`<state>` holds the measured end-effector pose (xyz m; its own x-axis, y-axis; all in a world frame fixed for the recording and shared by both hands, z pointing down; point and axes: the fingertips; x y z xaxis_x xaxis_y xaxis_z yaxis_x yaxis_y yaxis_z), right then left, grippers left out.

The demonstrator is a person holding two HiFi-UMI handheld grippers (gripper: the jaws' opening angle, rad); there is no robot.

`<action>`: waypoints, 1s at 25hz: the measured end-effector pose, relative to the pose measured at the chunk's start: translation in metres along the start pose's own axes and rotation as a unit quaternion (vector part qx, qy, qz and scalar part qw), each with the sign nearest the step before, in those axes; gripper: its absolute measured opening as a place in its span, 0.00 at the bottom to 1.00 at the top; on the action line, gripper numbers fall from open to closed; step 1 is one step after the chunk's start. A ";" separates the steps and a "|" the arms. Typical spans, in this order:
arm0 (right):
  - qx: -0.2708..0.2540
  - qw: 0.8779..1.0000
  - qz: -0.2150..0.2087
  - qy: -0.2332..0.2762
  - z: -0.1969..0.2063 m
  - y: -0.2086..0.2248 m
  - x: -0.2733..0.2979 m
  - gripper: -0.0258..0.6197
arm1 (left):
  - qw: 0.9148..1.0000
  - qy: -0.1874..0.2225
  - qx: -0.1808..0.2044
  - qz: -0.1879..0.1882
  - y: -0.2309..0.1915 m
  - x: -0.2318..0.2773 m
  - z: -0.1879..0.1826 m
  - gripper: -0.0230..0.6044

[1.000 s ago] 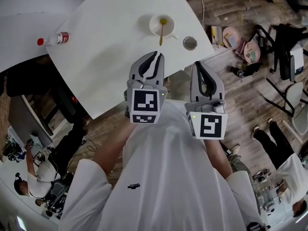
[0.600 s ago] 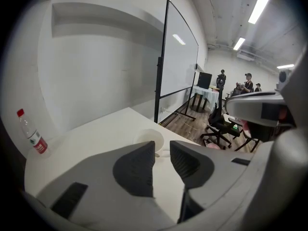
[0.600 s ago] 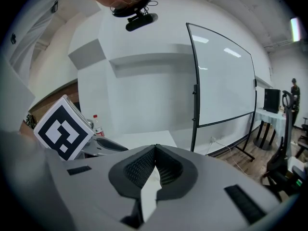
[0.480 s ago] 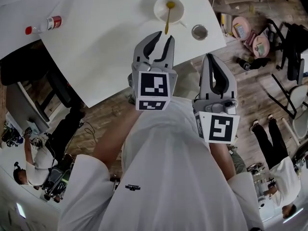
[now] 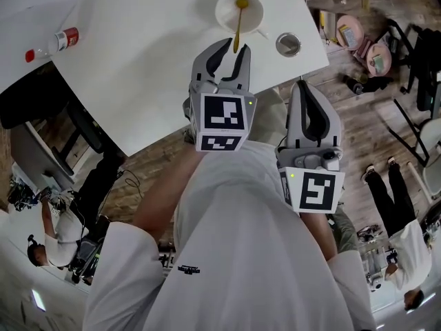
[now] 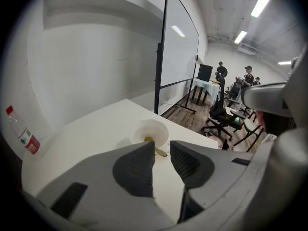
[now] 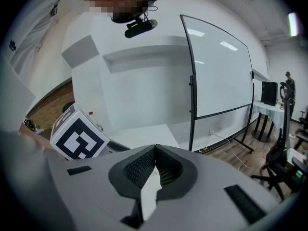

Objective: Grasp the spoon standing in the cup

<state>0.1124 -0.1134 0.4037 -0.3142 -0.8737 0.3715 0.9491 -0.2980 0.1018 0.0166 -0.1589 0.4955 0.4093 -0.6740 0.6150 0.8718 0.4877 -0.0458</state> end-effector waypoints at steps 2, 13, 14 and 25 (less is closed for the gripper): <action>0.001 1.000 0.004 -0.001 0.001 0.002 0.003 0.04 | 1.000 -0.010 0.006 -0.008 -0.004 0.004 0.003 0.20; 0.009 1.000 0.011 -0.007 0.001 -0.003 0.011 0.04 | 0.999 -0.008 -0.013 -0.034 -0.027 0.006 0.003 0.10; 0.009 1.000 0.011 -0.007 0.001 -0.003 0.011 0.04 | 0.999 -0.007 -0.013 -0.034 -0.027 0.006 0.002 0.10; 0.003 1.000 0.014 0.004 -0.011 -0.006 0.012 0.04 | 0.999 0.015 -0.021 -0.030 -0.030 -0.004 -0.013 0.06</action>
<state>0.1030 -0.1259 0.3977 -0.2884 -0.8847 0.3661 0.9574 -0.2718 0.0973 -0.0072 -0.1778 0.4845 0.3635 -0.7183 0.5932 0.9051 0.4230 -0.0424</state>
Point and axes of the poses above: the fingertips, and each gripper's own axes: x forward along the fingers, y to its right, z out of its underside, and after that the axes turned 7 degrees about y, right-handed
